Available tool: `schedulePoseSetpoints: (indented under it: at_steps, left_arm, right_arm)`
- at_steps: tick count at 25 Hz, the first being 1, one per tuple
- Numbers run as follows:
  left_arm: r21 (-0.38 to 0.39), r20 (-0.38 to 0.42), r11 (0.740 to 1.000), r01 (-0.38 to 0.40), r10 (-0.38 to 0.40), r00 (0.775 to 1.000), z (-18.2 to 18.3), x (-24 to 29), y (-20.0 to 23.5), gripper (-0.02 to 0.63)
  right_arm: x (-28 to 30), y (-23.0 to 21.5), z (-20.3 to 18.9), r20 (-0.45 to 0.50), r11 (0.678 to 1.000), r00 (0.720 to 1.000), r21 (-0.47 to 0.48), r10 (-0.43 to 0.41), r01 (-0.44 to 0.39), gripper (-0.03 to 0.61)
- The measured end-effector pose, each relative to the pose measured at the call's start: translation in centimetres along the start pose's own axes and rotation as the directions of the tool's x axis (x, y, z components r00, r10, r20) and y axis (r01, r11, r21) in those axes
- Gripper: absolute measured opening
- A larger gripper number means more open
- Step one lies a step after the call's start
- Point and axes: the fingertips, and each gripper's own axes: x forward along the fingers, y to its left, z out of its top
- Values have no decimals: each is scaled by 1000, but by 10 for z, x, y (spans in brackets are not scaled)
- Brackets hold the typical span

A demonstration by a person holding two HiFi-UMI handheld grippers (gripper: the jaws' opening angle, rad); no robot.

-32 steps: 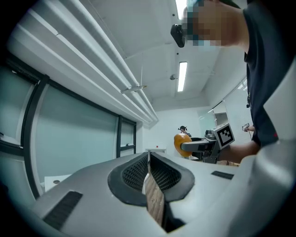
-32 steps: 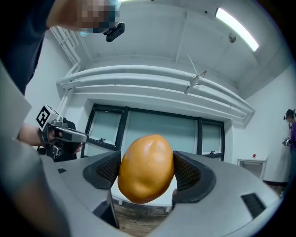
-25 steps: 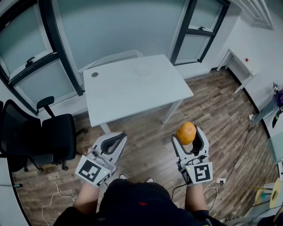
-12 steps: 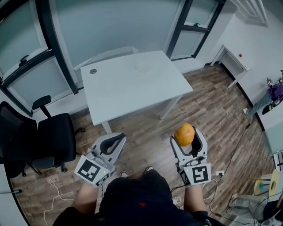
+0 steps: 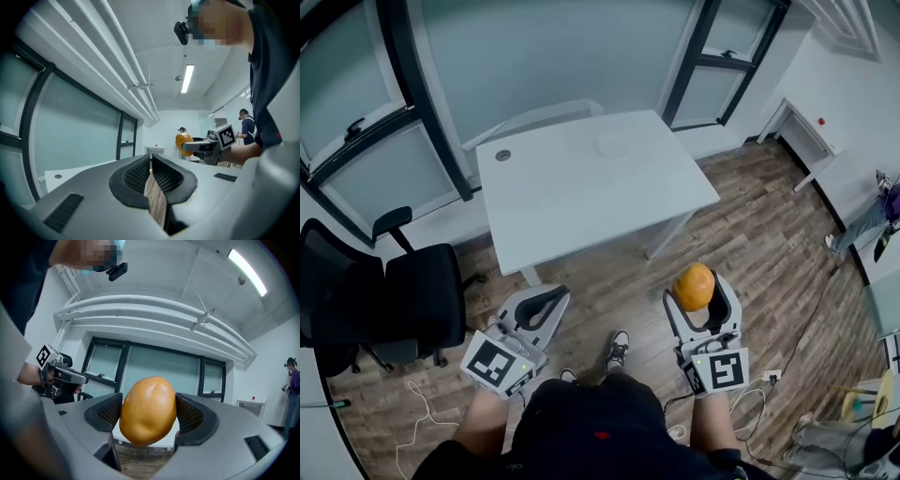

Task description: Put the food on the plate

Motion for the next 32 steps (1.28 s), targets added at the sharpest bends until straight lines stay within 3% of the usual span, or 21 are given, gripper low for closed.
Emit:
schedulePoseSetpoints:
  at_steps: [6, 16, 21, 26, 32]
  left_arm:
    - [8, 3, 1000, -5, 4, 1000, 7, 59, 19, 35]
    - [26, -6, 1000, -11, 11, 1000, 16, 201, 31, 34]
    - [-21, -2, 999, -49, 49, 999, 15, 259, 34, 35]
    - [-19, -34, 992, -123, 122, 992, 7, 289, 49, 34]
    - [-24, -60, 989, -148, 147, 987, -2, 314, 75, 35]
  right_arm:
    - [37, -48, -6, 8, 1000, 1000, 14, 0, 0, 362]
    - [95, -171, -29, 18, 999, 999, 14, 32, -32, 362]
    - [122, -228, -57, -6, 997, 998, 44, 65, -65, 362]
    - [158, -252, -72, -7, 989, 991, 61, 132, -131, 362]
    - [193, -260, -91, -23, 981, 985, 95, 170, -167, 362]
